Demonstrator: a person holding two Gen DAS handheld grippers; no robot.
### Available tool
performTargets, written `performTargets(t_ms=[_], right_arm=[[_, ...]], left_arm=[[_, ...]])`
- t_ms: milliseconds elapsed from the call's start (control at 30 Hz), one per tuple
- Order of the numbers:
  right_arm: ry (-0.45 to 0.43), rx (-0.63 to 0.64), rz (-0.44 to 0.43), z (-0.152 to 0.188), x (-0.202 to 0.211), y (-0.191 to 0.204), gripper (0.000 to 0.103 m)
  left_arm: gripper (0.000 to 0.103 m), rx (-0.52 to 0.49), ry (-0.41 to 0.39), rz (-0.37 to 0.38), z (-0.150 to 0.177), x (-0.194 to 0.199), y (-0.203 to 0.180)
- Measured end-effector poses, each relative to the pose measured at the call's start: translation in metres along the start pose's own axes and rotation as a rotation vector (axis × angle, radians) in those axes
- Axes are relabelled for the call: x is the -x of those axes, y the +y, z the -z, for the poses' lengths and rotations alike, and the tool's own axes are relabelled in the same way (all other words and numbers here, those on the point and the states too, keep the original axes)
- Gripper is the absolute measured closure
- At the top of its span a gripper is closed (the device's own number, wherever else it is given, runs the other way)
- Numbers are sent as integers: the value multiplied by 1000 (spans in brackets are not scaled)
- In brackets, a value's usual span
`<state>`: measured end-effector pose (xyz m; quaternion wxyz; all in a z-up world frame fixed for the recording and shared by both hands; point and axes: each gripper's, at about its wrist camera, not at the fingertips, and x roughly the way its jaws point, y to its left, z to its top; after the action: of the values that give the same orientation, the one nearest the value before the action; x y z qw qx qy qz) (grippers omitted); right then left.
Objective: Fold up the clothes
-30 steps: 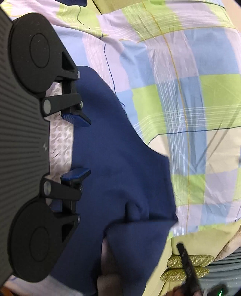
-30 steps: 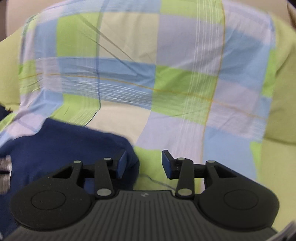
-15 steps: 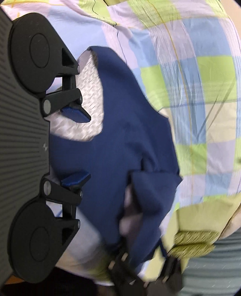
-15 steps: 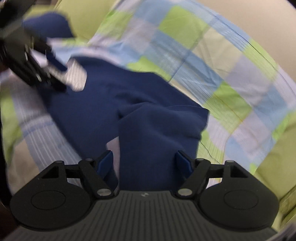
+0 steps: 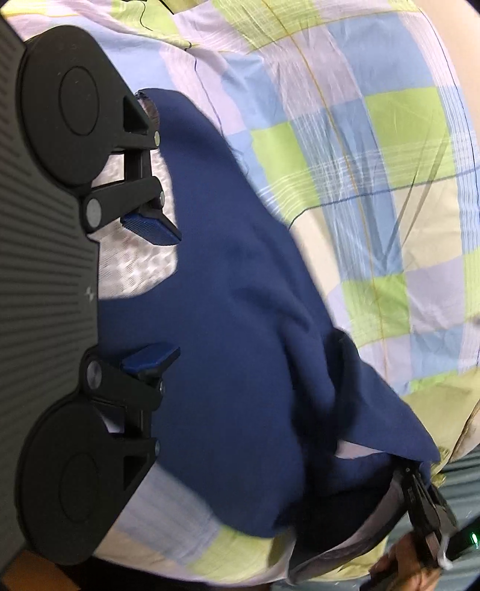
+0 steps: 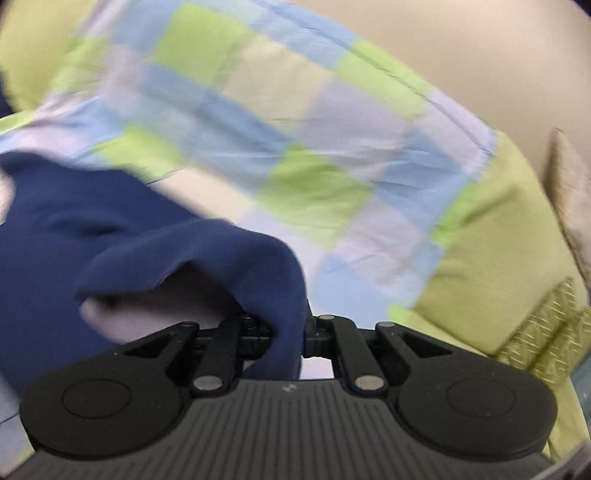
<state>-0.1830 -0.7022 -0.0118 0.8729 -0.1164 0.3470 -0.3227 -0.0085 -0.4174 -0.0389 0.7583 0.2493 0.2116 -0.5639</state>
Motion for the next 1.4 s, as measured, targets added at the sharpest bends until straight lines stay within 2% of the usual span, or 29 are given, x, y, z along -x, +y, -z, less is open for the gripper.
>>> performTargets(t_ms=[167,200,233,267,300,333,400,533,633,667,767,867,933,967,1067,1200,1267,1400], right_arm=[[59,-149,70,-2,-87,-52,99],[84,-189,62,2,-104,-59,94],[124,-258,53,7,-126,-68,81],[154,-315,51,12,-141,-75,72],[172,-366,57,16,-151,-81,66],[183,-445,67,24,-158,-91,66],[159,-561,80,38,-151,-106,63],[91,-604,35,58,-102,-116,58],[69,-499,-67,76,-60,-105,55],[68,-397,-88,87,-42,-92,55],[70,-88,-78,114,-5,-56,55],[75,253,-52,151,23,-20,56],[74,423,-24,173,29,-8,62],[71,475,-13,180,29,-5,63],[53,448,7,182,18,-24,65],[32,322,-25,171,-4,-52,65],[56,321,-66,168,-21,-56,64],[89,360,-116,171,-44,-52,63]], left_arm=[[42,50,2,-32,-8,-25,17],[42,61,4,-41,-10,-30,19],[42,70,5,-48,-11,-34,21],[42,77,2,-54,-11,-34,23],[42,79,-4,-58,-11,-31,24],[42,78,-11,-61,-12,-29,23],[42,72,-27,-57,-14,-23,19],[42,-7,-69,4,-21,-2,-15],[42,-83,-81,101,-22,6,-63],[42,-116,-79,128,-22,5,-82],[42,-249,-73,191,-20,-2,-143],[47,-408,-65,144,-13,-17,-190],[54,-502,-58,70,-8,-32,-208],[54,-499,-51,63,-8,-36,-207],[54,-423,-18,92,-13,-42,-193],[53,-457,2,98,-9,-49,-187],[53,-482,7,95,-11,-56,-190],[69,-466,36,125,-17,-63,-189]])
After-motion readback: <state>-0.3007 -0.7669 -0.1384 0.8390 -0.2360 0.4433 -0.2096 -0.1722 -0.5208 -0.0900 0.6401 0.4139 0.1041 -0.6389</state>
